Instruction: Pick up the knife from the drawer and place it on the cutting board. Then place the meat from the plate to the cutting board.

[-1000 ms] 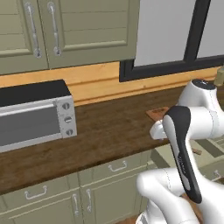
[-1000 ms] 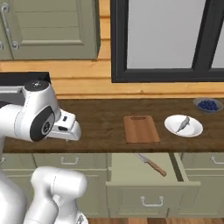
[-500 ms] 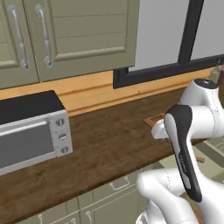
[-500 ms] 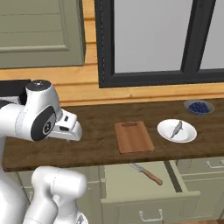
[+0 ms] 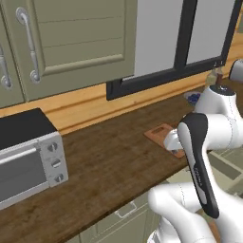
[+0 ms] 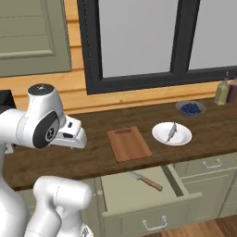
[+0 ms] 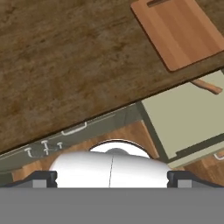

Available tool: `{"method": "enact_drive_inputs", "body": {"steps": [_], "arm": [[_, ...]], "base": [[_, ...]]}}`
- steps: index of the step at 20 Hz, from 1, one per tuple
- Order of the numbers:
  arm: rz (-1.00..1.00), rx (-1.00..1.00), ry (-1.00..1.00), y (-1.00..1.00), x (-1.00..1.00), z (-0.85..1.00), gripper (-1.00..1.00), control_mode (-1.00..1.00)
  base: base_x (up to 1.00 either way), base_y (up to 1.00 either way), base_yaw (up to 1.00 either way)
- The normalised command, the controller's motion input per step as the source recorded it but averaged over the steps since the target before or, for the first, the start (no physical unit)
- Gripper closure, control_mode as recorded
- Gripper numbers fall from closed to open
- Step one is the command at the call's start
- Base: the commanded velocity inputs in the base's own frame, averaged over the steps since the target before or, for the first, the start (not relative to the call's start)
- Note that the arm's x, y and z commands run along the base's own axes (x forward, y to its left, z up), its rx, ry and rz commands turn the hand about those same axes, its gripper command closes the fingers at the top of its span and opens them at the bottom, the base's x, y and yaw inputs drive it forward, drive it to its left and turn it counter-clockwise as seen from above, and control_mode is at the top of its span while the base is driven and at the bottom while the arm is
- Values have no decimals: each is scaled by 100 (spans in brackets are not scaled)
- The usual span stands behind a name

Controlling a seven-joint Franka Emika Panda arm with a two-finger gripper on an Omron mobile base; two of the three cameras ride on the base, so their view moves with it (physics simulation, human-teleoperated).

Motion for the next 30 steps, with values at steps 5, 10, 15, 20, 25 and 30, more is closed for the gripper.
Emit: {"method": "enact_drive_inputs", "body": {"steps": [5,10,15,20,25,30], "arm": [[0,0,0,0,0,0,-100,100],[0,0,0,0,0,0,-100,100],[-17,0,4,-45,5,-3,-100,-100],[-22,0,19,-100,0,-24,-100,-100],[-28,0,20,-100,0,-51,-100,-100],[-25,0,14,-99,1,-59,-100,-100]], "base": [[47,6,-32],[22,0,-35],[2,0,-7],[0,0,0],[0,0,0],[0,0,0]]}}
